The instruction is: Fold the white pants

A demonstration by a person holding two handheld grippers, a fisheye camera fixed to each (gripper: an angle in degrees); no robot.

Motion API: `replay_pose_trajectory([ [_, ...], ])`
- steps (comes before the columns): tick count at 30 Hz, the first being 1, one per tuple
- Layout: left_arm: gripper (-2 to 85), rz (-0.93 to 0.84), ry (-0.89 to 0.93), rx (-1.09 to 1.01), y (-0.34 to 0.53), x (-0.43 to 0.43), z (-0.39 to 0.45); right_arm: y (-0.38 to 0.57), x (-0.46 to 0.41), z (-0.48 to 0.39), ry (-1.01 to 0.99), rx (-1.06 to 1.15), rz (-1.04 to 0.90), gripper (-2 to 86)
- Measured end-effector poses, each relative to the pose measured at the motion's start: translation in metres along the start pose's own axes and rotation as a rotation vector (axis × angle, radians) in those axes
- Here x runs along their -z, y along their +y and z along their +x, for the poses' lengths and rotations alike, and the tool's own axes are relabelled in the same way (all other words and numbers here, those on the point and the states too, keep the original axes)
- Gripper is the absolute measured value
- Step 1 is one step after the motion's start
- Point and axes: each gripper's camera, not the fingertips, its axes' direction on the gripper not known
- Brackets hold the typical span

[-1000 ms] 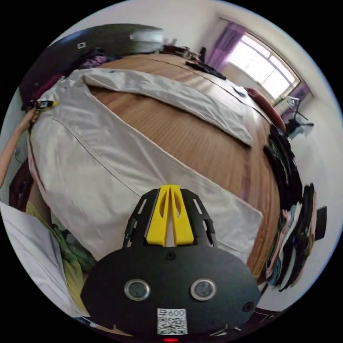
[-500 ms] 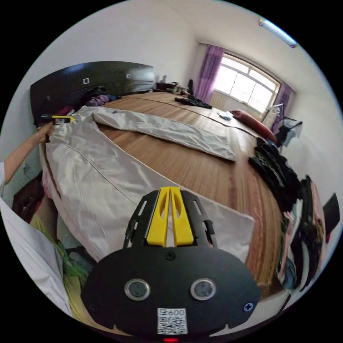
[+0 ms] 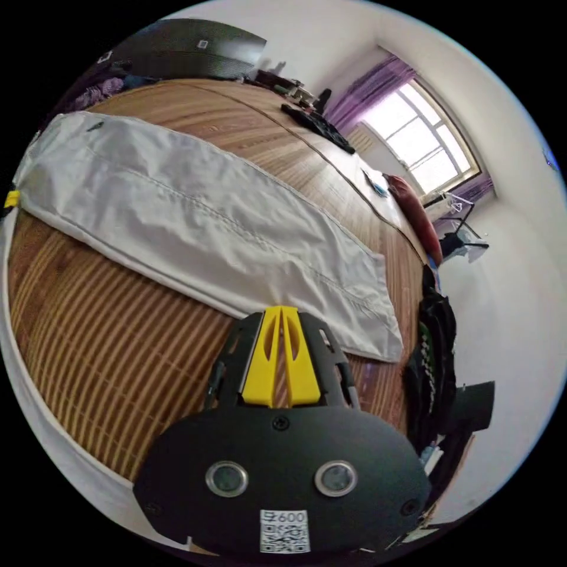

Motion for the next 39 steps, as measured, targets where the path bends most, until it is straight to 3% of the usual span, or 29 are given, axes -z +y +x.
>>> replay_pose_trajectory([
  [3, 1.6, 0.022, 0.025, 0.028, 0.006, 0.0, -0.015, 0.004, -0.011, 0.022, -0.077, -0.111, 0.038, -0.9],
  [7, 1.7, 0.253, 0.054, 0.375, 0.046, 0.031, -0.089, 0.012, -0.006, 0.041, -0.139, -0.232, 0.081, -0.9],
  [9, 1.7, 0.22, 0.093, 0.432, 0.05, 0.021, -0.123, 0.016, 0.027, 0.028, -0.152, -0.217, 0.228, -0.9],
  [12, 1.7, 0.065, 0.196, 0.355, 0.028, -0.028, -0.154, 0.022, 0.097, -0.035, -0.448, 0.048, 0.405, -0.9],
  [15, 1.5, -0.077, 0.127, 0.296, 0.005, -0.083, -0.162, 0.038, 0.139, -0.137, -0.624, 0.441, 0.314, -0.9],
  [17, 1.7, -0.084, 0.061, 0.33, -0.001, -0.093, -0.17, 0.055, 0.133, -0.197, -0.515, 0.604, 0.198, -0.9],
  [19, 2.4, -0.082, 0.056, 0.388, -0.001, -0.104, -0.18, 0.078, 0.133, -0.222, -0.318, 0.602, 0.314, -0.9],
  [21, 3.5, -0.06, 0.133, 0.486, 0.01, -0.105, -0.195, 0.079, 0.128, -0.224, -0.315, 0.562, 0.305, -0.9],
  [24, 6.2, 0.122, 0.127, 0.61, 0.059, -0.05, -0.193, 0.081, 0.134, -0.212, -0.361, 0.455, 0.218, -0.9],
  [26, 6.2, 0.181, 0.119, 0.604, 0.101, -0.009, -0.17, 0.107, 0.154, -0.204, -0.431, 0.416, 0.287, -0.9],
  [29, 5.0, 0.118, -0.08, 0.547, 0.175, 0.033, -0.121, 0.158, 0.167, -0.202, -0.444, 0.361, 0.26, -0.9],
  [32, 3.3, 0.047, -0.339, 0.565, 0.241, 0.042, -0.108, 0.207, 0.151, -0.204, -0.335, 0.301, 0.114, -0.9],
  [36, 2.5, 0.176, -0.346, 0.693, 0.299, 0.054, -0.151, 0.268, 0.117, -0.17, -0.088, -0.015, -0.054, -0.9],
  [39, 2.1, -0.063, -0.191, 0.693, 0.308, -0.016, -0.192, 0.317, 0.078, -0.14, 0.083, -0.242, -0.182, -0.9],
])
